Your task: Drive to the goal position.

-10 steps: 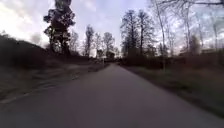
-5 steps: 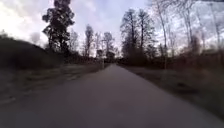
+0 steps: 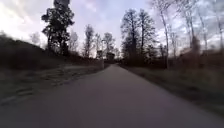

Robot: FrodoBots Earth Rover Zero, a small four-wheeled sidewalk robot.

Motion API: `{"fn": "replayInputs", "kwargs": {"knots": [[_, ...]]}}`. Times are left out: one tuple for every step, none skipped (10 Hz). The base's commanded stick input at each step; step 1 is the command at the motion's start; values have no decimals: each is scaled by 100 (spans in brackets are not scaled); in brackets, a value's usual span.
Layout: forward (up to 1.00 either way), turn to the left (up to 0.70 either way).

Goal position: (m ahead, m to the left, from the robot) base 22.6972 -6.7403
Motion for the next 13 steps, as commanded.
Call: {"fn": "replayInputs", "kwargs": {"knots": [[100, 1], [100, 1], [100, 1], [100, 1], [100, 1], [100, 1], [100, 1], [100, 1], [100, 1], [100, 1], [100, 1], [100, 1], [100, 1]]}}
